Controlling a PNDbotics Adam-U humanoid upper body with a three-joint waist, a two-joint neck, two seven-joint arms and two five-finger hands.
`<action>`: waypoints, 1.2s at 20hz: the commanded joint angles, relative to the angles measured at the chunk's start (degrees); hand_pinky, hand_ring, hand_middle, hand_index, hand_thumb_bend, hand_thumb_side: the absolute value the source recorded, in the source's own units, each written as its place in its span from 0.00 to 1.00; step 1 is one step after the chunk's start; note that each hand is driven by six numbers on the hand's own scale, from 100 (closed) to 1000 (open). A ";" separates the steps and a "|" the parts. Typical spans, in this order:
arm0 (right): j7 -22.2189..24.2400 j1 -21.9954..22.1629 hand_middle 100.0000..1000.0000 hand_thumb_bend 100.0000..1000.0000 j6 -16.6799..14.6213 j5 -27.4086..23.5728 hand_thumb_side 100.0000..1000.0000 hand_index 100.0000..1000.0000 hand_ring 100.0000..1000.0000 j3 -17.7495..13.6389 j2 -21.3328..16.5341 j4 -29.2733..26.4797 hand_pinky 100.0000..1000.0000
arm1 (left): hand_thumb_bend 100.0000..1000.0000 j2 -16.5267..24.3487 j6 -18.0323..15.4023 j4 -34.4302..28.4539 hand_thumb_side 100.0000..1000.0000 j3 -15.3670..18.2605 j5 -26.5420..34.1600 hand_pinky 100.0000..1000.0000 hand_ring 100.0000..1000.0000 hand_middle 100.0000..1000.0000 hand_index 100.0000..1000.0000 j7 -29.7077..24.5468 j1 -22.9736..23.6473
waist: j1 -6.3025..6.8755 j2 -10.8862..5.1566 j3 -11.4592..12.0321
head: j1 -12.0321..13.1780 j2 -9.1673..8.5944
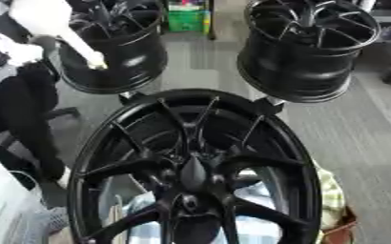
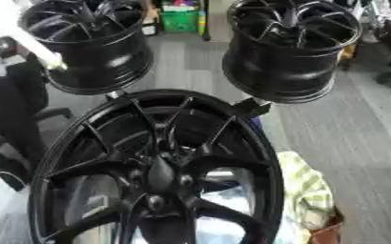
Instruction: Pull the pin out of the wheel hub.
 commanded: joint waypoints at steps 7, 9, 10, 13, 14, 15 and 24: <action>-1.36 -0.24 0.49 0.44 -0.18 1.41 0.25 0.67 0.60 -1.64 -2.25 -1.67 0.74 | 0.00 6.82 -2.00 19.28 0.06 11.40 -2.25 0.68 0.53 0.30 0.53 11.22 6.00 | 0.15 -1.38 0.39 | -1.81 0.60; -1.38 -0.37 0.49 0.44 -0.19 1.58 0.25 0.67 0.60 -1.62 -2.16 -1.85 0.74 | 0.00 6.33 -2.49 22.74 0.06 11.30 -4.98 0.67 0.53 0.31 0.54 12.36 5.76 | 0.11 -1.45 0.35 | -1.70 0.60; -1.40 -0.43 0.49 0.44 -0.20 1.64 0.25 0.67 0.60 -1.64 -2.07 -1.92 0.74 | 0.00 5.79 -2.50 24.64 0.06 11.15 -6.16 0.67 0.53 0.31 0.54 12.92 5.51 | 0.08 -1.46 0.31 | -1.64 0.55; -1.49 -0.56 0.49 0.44 -0.19 1.71 0.25 0.67 0.60 -1.68 -1.88 -2.06 0.74 | 0.00 4.01 -3.27 29.38 0.05 10.06 -9.17 0.67 0.53 0.32 0.55 14.27 4.51 | -0.04 -1.45 0.11 | -1.61 0.05; -1.49 -0.61 0.49 0.44 -0.19 1.72 0.25 0.67 0.60 -1.66 -1.83 -2.09 0.74 | 0.00 3.33 -3.49 30.80 0.05 9.65 -10.17 0.67 0.53 0.32 0.55 14.59 4.16 | -0.08 -1.45 0.01 | -1.60 -0.06; -1.48 -0.65 0.49 0.44 -0.19 1.73 0.25 0.67 0.60 -1.65 -1.78 -2.11 0.74 | 0.00 2.70 -3.72 32.04 0.04 9.26 -11.20 0.68 0.54 0.33 0.56 14.98 3.79 | -0.11 -1.45 -0.06 | -1.58 -0.12; -1.48 -0.82 0.49 0.44 -0.15 1.76 0.25 0.67 0.59 -1.67 -1.72 -2.15 0.74 | 0.36 0.04 -6.93 35.74 0.43 7.58 -19.33 0.86 0.87 0.79 0.92 14.10 2.45 | -0.15 -1.39 -0.39 | -1.44 -0.38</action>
